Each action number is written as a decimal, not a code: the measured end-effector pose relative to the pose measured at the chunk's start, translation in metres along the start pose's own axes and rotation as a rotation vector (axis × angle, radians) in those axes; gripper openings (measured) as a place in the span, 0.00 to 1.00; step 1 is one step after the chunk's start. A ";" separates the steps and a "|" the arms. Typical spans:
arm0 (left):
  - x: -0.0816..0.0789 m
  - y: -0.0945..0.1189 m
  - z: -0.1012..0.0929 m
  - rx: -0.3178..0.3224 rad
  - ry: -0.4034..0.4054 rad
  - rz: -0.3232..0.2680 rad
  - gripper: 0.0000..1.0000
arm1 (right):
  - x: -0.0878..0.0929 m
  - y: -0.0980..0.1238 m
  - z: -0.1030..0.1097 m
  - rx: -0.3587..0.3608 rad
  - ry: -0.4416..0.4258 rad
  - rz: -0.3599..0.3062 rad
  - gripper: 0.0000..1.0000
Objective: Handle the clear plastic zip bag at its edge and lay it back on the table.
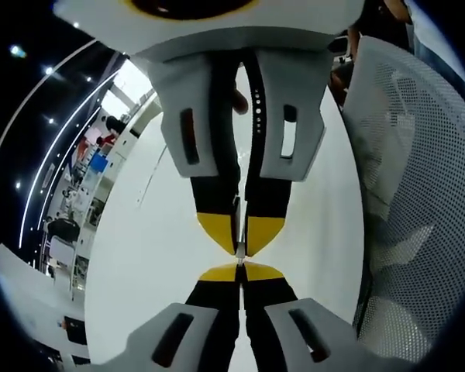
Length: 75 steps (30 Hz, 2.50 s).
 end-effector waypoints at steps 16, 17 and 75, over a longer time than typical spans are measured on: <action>0.001 -0.004 0.003 0.010 0.024 0.002 0.00 | 0.013 0.015 0.002 0.015 -0.067 0.027 0.00; 0.001 -0.004 0.002 0.010 0.024 0.004 0.00 | 0.014 0.014 0.002 0.017 -0.068 0.028 0.00; 0.000 0.003 0.000 0.003 0.023 0.032 0.00 | 0.040 0.038 0.017 0.088 -0.184 0.060 0.00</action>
Point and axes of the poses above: the point that each gripper's makers call its tool centre point, and the gripper's own axes: y roughly backward along the fingers, z roughly to its left, x roughly out of its underside, the point moved 10 cm from there along y, roughly backward along the fingers, and after that the axes turned 9 degrees about y, right-handed, at the moved point
